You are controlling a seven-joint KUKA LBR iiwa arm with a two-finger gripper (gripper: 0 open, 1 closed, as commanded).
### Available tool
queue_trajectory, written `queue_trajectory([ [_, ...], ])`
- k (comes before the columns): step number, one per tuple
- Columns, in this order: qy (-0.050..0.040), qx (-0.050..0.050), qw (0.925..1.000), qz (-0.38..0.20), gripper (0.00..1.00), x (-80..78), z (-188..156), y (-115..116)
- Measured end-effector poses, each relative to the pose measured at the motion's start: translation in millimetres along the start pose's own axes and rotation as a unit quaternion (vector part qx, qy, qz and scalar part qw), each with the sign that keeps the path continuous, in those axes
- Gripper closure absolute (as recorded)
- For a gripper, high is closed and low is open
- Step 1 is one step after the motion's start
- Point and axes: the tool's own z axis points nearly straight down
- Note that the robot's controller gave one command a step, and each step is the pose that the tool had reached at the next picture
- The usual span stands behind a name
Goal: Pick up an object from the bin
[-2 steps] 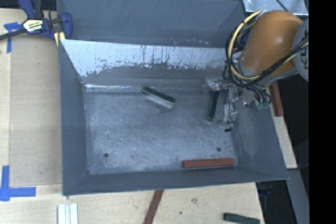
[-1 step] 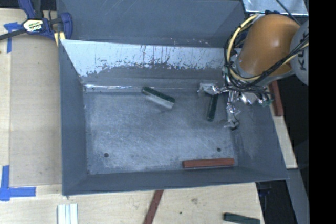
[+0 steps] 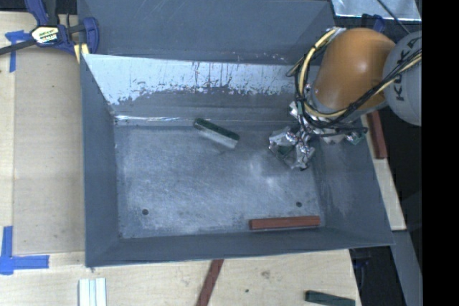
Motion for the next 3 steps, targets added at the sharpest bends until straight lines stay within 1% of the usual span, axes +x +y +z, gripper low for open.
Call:
queue_trajectory([
  [1,0.0,0.0,1.0,0.0,1.0,0.0,0,0],
  [2,0.0016,-0.002,0.9998,-0.021,1.0,-5.9,-39,8],
  [3,-0.0021,0.002,0.9992,-0.041,1.0,5.0,-67,11],
])
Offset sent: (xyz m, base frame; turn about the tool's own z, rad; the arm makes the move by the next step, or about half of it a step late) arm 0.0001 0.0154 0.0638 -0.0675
